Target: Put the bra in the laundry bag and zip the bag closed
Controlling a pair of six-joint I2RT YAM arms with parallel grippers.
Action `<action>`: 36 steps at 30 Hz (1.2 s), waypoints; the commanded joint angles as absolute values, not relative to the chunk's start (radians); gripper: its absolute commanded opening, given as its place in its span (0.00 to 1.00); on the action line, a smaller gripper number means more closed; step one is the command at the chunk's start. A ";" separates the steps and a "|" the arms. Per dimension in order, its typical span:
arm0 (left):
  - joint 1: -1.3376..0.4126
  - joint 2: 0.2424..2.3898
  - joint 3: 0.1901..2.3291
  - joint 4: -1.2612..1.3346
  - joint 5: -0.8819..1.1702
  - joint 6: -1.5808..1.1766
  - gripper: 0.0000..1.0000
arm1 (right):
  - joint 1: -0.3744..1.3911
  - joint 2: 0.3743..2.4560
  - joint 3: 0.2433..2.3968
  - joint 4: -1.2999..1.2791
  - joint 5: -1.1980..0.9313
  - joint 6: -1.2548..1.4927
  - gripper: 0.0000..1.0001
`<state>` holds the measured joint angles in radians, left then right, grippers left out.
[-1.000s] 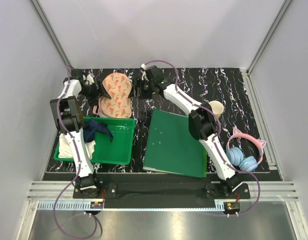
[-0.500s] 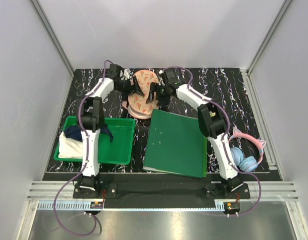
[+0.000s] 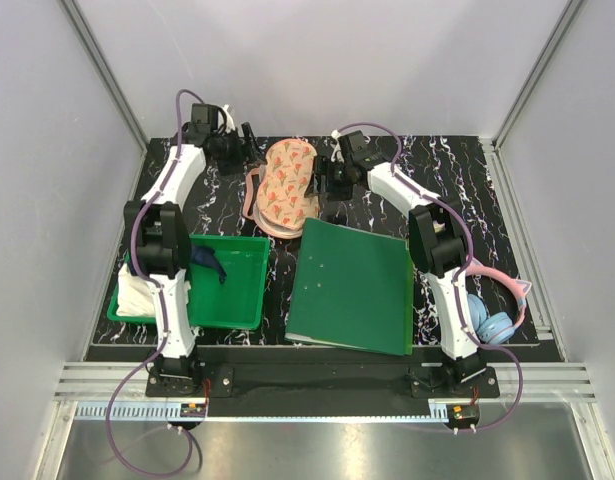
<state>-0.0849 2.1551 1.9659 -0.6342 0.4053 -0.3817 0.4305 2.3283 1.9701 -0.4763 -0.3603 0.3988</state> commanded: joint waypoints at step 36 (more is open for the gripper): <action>-0.006 2.464 2.083 -0.548 0.566 -0.293 0.00 | 0.413 2.468 2.106 -0.407 -0.670 0.561 0.82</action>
